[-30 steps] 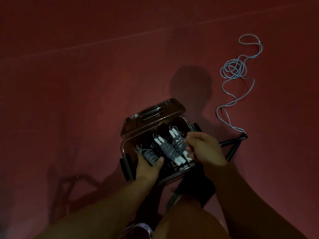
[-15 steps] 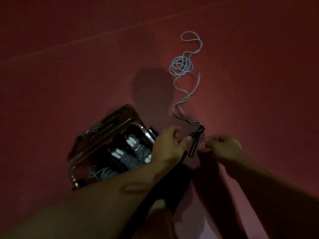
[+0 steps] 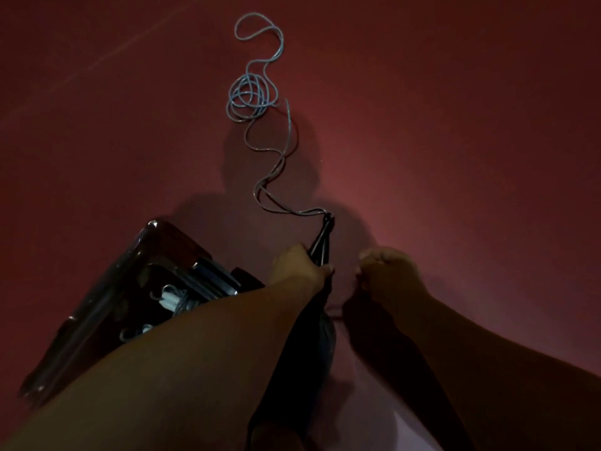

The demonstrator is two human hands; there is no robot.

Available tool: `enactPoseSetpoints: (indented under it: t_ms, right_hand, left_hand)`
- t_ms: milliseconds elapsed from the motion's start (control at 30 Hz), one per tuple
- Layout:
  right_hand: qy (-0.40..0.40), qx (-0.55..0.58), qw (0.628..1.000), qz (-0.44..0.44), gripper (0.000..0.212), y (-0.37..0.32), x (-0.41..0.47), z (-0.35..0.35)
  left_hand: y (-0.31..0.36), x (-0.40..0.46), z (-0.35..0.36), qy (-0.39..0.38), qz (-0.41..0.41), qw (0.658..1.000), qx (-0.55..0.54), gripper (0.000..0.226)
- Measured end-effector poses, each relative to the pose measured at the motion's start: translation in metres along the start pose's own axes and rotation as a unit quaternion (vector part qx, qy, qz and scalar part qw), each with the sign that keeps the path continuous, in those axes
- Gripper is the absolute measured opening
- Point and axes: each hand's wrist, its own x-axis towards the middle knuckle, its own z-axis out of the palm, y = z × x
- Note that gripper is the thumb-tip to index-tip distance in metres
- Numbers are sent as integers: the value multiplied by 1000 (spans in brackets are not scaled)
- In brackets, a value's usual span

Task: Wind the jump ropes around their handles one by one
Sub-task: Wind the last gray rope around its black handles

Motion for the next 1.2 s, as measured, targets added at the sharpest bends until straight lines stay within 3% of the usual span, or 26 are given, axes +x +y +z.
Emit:
enactPoseSetpoints:
  t_ms: [133,267,400,533,600,833,1033,1133,1200]
  right_hand:
    - [1,12,1000,24,31,0,-5,-6]
    - [22,-35,999,12,19,-20,-26,-23]
    - [97,-13,995,-25,32,-76,-73,-67]
    - [94,90,989,-74,39,-148,-141,-114]
    - [94,97,984,-113,51,-177,-186,-140]
    - [231,181,933,-208,50,-190,-314,-231]
    - [209,335,902,-173,34,-154,-350,-269]
    - [210,361,892,-172,32,-166,-347,-281]
    - [184,399,885,-154,30,-171,-347,-281]
  left_hand:
    - [8,-9,-4,-61,42,997,-9,36]
    - [17,-51,-23,-144,112,979,-94,30]
    - [47,-118,-70,-273,120,929,-220,14]
    - [82,-188,-132,-387,161,877,-234,14]
    - [100,-230,-159,-408,200,865,-213,14]
    - [161,-362,-188,-358,290,867,-190,35]
    - [201,-422,-161,-208,243,879,-353,18]
    - [208,-428,-144,-152,227,821,-502,19]
    - [207,-428,-138,-172,224,772,-570,17]
